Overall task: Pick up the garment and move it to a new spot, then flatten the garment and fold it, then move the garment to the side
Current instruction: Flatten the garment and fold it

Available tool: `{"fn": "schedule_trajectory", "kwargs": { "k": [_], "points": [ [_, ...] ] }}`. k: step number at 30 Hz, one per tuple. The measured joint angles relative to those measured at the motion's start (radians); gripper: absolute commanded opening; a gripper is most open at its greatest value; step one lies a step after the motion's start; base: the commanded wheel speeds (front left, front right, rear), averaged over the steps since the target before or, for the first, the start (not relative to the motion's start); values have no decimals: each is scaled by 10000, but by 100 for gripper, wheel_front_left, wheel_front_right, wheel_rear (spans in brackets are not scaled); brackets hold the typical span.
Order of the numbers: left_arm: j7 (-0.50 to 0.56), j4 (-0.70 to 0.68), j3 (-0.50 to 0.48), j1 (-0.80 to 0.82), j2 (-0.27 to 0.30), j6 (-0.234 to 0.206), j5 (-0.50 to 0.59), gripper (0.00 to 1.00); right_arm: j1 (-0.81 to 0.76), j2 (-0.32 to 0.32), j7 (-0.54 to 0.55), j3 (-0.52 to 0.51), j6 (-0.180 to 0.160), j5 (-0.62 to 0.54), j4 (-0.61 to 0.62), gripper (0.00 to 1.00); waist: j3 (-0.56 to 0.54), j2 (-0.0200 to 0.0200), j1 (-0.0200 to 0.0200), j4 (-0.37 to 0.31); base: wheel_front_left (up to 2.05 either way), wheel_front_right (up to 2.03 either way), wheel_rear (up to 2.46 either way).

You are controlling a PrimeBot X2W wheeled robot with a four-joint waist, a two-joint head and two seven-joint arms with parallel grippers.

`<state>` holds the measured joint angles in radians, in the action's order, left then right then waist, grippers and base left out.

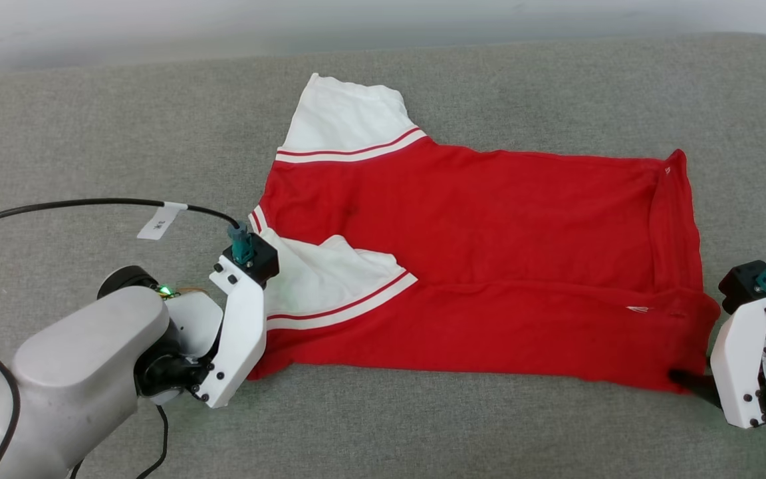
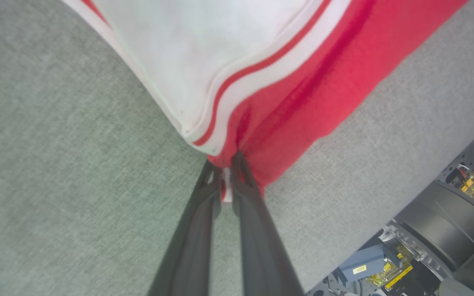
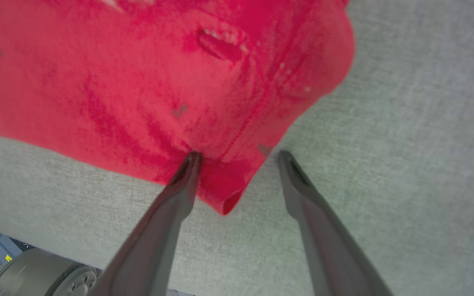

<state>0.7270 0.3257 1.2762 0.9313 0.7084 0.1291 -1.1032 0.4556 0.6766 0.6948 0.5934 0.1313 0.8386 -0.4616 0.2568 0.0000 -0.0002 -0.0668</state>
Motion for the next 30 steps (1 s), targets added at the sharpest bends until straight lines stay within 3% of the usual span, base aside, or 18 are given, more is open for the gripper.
{"fn": "schedule_trajectory", "kwargs": {
  "k": [1,8,19,24,28,29,30],
  "points": [
    [-25,8,6,-8,12,0,-21,0,24,12,-194,73,2,38,-77,0,-23,0,0,-8,0,0,0],
    [-468,40,25,-406,207,0,-222,0,273,564,-1312,627,4,349,-81,0,-533,0,2,-42,0,0,0],
    [-882,-880,42,-1755,1135,0,-437,0,-590,2136,-2196,1154,4,1114,1639,0,-1547,0,1,36,0,0,0],
    [-1057,-1076,42,-2386,1279,-84,-539,0,-1525,2380,-2238,1120,4,1388,2056,0,-1570,0,1,114,0,0,0],
    [-1164,-1066,48,-2727,1239,-198,-566,0,-1968,2180,-2178,1076,4,1367,1820,0,-1422,0,1,92,0,0,0],
    [-1260,-1030,36,-2757,1208,-245,-589,0,-2020,2038,-2182,1030,4,1363,1695,11,-1392,0,1,88,0,0,0],
    [-1354,-999,19,-2761,1187,-259,-573,100,-2057,1921,-2209,993,4,1289,1603,45,-1376,0,2,88,0,0,0]
  ]
}}
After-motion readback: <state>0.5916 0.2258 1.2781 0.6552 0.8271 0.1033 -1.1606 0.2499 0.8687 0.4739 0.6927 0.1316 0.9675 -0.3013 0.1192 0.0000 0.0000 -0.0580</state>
